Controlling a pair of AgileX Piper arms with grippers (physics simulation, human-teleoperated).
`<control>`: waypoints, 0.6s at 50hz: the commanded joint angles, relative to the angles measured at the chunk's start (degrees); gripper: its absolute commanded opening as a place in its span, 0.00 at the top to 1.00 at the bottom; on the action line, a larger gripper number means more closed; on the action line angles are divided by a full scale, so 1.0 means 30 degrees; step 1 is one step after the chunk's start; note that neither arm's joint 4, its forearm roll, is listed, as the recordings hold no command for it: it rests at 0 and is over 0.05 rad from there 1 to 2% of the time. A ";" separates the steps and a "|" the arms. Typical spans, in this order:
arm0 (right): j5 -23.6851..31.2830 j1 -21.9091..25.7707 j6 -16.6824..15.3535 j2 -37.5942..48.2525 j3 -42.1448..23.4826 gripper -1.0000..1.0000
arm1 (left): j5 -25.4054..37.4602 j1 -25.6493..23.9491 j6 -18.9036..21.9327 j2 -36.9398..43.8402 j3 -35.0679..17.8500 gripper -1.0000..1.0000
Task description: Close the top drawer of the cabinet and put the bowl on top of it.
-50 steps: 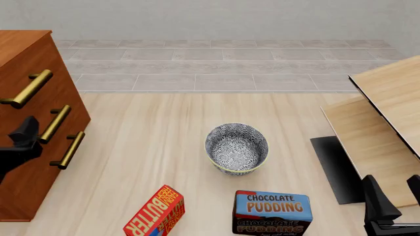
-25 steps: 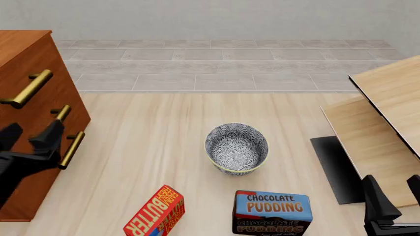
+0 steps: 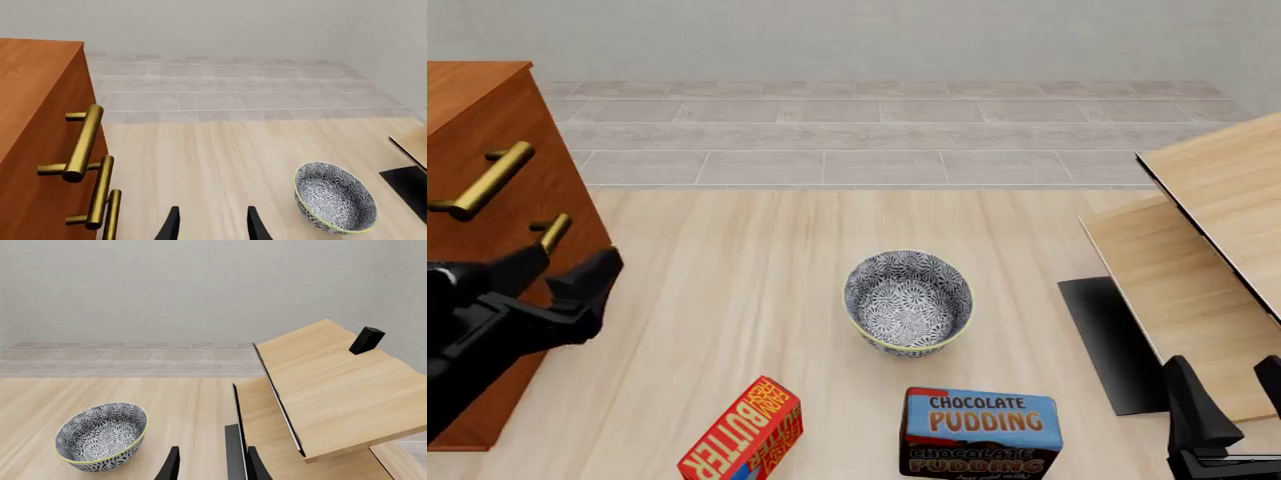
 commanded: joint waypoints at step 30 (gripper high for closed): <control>0.0121 0.0001 0.0003 -0.0110 -0.0016 0.00 | 0.6468 -0.4822 -0.2784 0.2732 -0.5694 0.00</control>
